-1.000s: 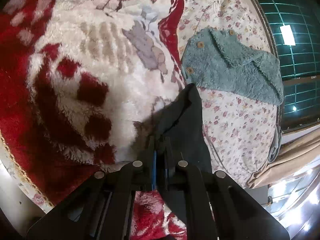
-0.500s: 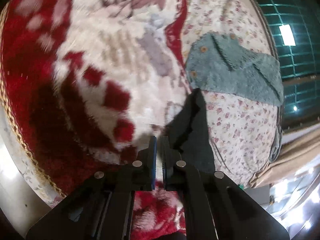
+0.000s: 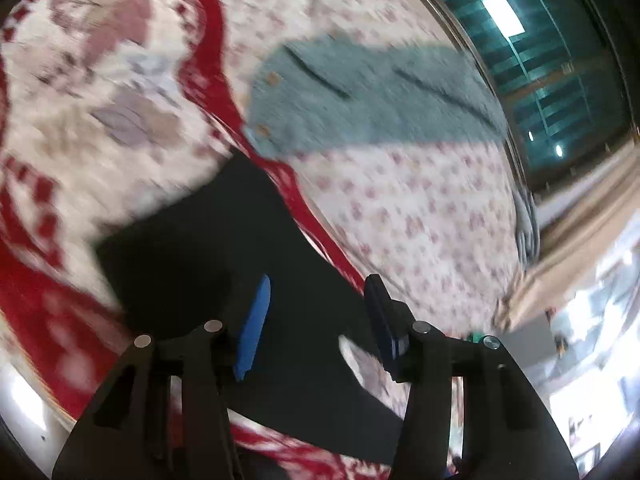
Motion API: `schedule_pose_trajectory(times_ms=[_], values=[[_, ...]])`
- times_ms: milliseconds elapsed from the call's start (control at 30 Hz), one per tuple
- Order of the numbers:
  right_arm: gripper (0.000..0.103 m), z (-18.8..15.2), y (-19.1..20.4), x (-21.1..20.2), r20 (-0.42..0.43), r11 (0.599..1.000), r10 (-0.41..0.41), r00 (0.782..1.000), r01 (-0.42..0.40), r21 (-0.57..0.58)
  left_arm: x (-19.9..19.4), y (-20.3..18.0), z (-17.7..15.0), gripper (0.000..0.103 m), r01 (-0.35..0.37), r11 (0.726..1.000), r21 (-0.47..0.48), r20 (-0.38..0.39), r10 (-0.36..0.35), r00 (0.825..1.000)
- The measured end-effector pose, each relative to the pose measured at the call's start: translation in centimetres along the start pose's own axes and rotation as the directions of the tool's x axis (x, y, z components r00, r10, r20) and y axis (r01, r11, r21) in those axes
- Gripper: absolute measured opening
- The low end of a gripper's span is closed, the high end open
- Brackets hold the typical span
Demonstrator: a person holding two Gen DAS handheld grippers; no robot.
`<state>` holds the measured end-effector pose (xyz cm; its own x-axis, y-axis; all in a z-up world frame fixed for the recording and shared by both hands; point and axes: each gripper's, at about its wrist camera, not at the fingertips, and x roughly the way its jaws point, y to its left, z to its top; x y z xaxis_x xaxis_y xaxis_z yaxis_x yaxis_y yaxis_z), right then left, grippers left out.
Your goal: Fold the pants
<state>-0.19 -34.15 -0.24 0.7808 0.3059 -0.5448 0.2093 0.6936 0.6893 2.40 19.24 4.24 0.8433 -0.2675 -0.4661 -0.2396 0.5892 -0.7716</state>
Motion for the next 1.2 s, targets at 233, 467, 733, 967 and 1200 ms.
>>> schedule_pose_trajectory(times_ms=[233,467,733,967,1200], values=[[0.044,-4.8,5.3,4.2,-0.053,0.962,-0.014,0.999,-0.001,-0.274,6.5,-3.4,-8.7,0.047,-0.076,0.967,0.243,-0.13,0.111,0.985],[0.044,-4.4,3.7,4.9,-0.129,0.981,0.029,0.991,-0.053,-0.185,7.3,-4.0,-9.6,0.051,-0.148,0.936,0.318,-0.105,0.19,0.976],[0.045,-4.0,1.9,4.9,-0.167,0.99,0.098,0.981,-0.112,-0.081,6.4,-3.7,-9.3,0.062,-0.144,0.943,0.3,-0.01,0.153,0.988],[0.045,-4.3,2.1,4.8,-0.178,0.987,0.102,0.979,-0.122,-0.108,6.7,-5.5,-9.8,0.062,-0.072,0.914,0.399,-0.007,0.081,0.997],[0.045,-4.3,2.0,4.7,-0.175,0.987,0.111,0.978,-0.13,-0.099,6.7,-5.4,-9.6,0.062,-0.054,0.915,0.4,-0.048,0.08,0.996]])
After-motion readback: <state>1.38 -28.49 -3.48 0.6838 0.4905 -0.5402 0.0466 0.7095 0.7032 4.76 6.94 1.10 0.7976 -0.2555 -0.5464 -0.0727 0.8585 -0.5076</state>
